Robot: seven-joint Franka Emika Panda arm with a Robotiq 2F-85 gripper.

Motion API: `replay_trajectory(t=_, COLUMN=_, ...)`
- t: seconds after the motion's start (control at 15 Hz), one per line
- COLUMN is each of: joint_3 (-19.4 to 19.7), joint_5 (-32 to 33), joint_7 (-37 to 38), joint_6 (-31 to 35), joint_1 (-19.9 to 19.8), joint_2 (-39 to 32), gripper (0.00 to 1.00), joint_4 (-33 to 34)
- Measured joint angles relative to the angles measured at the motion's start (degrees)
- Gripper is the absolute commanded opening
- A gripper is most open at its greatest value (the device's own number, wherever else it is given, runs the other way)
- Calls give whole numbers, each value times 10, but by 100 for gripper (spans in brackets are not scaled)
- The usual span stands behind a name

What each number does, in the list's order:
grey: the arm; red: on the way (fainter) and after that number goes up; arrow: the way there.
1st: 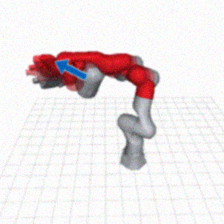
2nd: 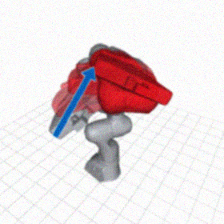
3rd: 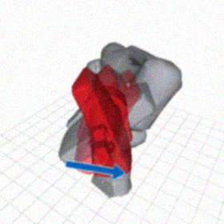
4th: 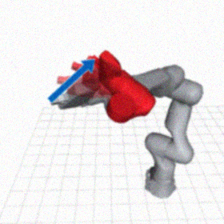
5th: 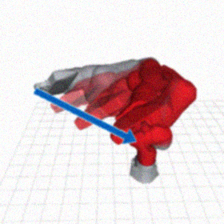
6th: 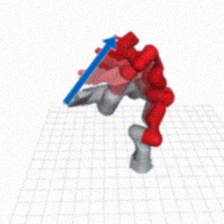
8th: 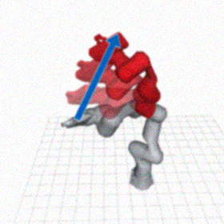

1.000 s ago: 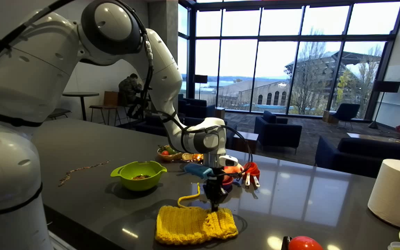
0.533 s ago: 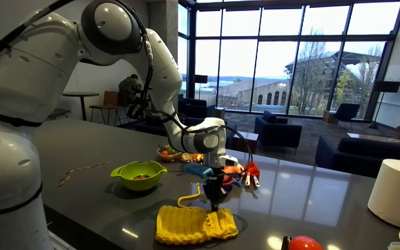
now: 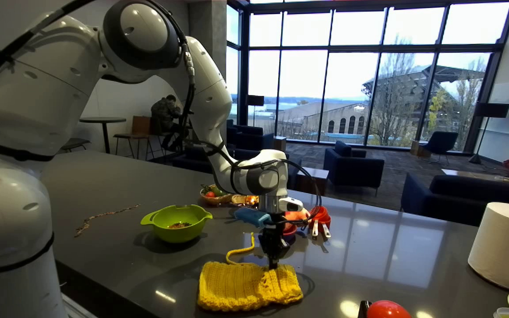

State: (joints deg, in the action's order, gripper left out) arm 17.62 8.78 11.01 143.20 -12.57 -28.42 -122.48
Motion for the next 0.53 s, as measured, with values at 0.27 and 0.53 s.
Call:
replay_trajectory(t=0.27, joint_3=0, joint_5=0, joint_7=0, joint_6=0, joint_1=0, joint_2=0, gripper=0, joint_4=0)
replay_trajectory(t=0.53, joint_3=0, joint_5=0, joint_7=0, joint_6=0, joint_1=0, joint_2=0, gripper=0, joint_4=1)
